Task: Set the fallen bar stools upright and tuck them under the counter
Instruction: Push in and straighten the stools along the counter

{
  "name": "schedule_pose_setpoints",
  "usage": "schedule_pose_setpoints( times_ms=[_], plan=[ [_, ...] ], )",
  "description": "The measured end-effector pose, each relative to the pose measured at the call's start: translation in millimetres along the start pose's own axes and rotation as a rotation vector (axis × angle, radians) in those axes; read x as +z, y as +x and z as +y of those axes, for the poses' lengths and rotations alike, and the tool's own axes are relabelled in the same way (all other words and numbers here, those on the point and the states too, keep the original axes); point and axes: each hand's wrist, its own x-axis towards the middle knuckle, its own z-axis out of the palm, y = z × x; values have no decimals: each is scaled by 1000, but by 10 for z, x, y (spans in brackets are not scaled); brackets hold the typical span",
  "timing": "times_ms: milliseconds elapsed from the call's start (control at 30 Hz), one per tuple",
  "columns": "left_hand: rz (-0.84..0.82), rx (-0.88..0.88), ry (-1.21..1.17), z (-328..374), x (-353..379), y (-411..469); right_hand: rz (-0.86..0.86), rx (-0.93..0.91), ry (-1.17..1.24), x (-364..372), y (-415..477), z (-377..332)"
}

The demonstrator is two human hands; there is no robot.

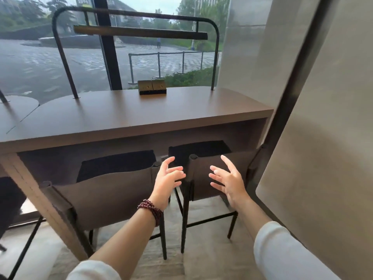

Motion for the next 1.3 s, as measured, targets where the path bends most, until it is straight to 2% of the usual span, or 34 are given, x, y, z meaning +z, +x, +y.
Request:
schedule_pose_setpoints(
  times_ms=[300, 500, 600, 700, 833, 933, 1000, 1067, 1167, 1300],
  plan=[
    [-51, 45, 5, -62, 937, 768, 114, 10, -29, -810, 679, -53],
    [3, 20, 101, -324, 1441, 1443, 139, 107, -27, -1110, 1366, 56],
    [19, 31, 237, -405, 1571, 1698, 141, 140, -64, -1188, 1666, 73],
    [45, 70, 441, -459, 1628, 1877, 108, 89, -269, -1237, 1908, 76],
    [3, 94, 723, -555, 1633, 2005, -5, -100, -576, -1326, 2167, 75],
    [-26, 41, 1045, -604, 1584, 2069, -84, -236, -987, -1470, 2379, 152],
    [-34, 0, 1298, -613, 1554, 2098, -112, -249, -1267, -1581, 2518, 228],
    [-40, -18, 1503, -616, 1540, 2105, -178, -256, -1446, -1668, 2634, 326],
    [4, -61, 1647, -648, 1521, 2106, -213, -430, -1540, -1751, 2755, 484],
    [58, -86, 1676, -702, 1484, 2152, -158, -689, -1522, -1791, 2911, 592]
  ],
)
